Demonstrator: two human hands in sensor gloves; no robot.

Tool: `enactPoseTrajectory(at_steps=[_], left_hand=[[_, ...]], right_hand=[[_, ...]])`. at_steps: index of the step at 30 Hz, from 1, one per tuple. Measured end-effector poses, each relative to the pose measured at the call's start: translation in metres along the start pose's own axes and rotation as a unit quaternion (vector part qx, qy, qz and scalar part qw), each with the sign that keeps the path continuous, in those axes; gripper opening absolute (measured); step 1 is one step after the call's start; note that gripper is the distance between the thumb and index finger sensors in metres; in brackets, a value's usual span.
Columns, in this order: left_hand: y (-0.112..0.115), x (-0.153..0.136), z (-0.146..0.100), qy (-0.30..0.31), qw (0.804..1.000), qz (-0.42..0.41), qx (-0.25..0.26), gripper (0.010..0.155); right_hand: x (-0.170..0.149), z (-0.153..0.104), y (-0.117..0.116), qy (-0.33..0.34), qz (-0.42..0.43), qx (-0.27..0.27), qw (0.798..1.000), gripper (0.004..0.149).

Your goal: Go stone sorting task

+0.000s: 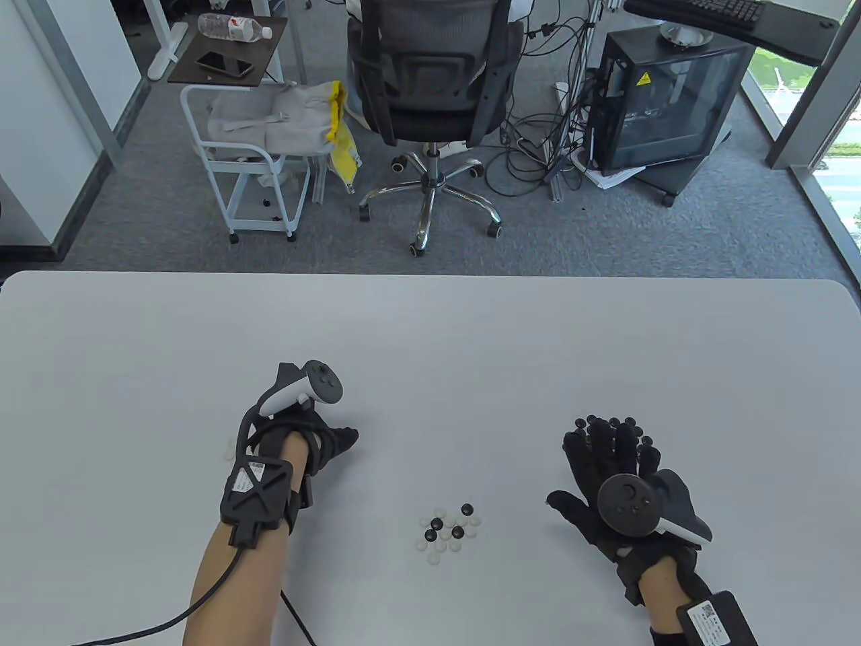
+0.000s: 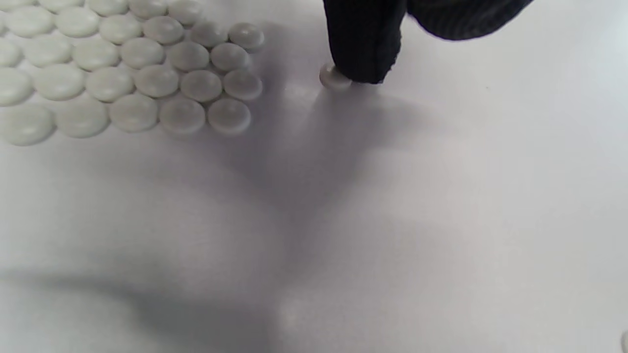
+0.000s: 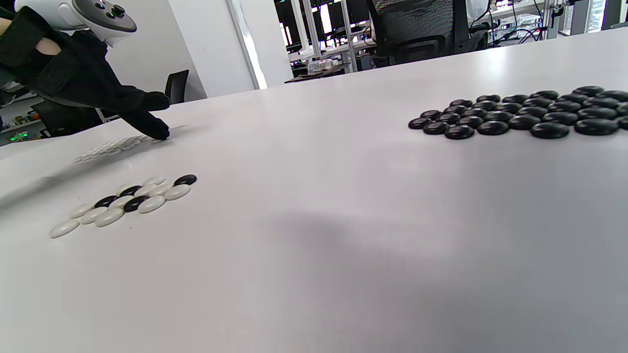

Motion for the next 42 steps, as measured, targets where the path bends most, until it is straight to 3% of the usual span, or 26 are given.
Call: enactPoseTrajectory(at_steps=[14, 20, 31, 42], left_hand=[[-0.004, -0.020, -0.012, -0.038, 0.999, 0.007, 0.005, 0.069], [0.004, 0.020, -0.028, 0.028, 0.996, 0.082, 0.003, 0.068], [0.065, 0.108, -0.062, 0.153, 0.962, 0.220, -0.038, 0.066], [0.102, 0.137, -0.047, 0.189, 0.946, 0.253, -0.068, 0.068]], right_hand=[[0.000, 0.000, 0.000, -0.001, -0.001, 0.002, 1.000, 0.085], [0.001, 0.001, 0.000, -0.001, -0.002, 0.004, 1.000, 0.085], [0.001, 0.001, 0.000, -0.002, -0.002, 0.008, 1.000, 0.084], [0.003, 0.001, -0.002, -0.001, -0.003, 0.016, 1.000, 0.084]])
Point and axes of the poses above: the tracker on the back of each hand, its own x axis roughly to the thumb side, its own z axis roughly from the wrist to the fingertips, y = z × x, the point moved 4 cm from there along z, roughly from the wrist to the fingertips, and after that the axes turned 7 degrees about y, right-handed, at the moved point
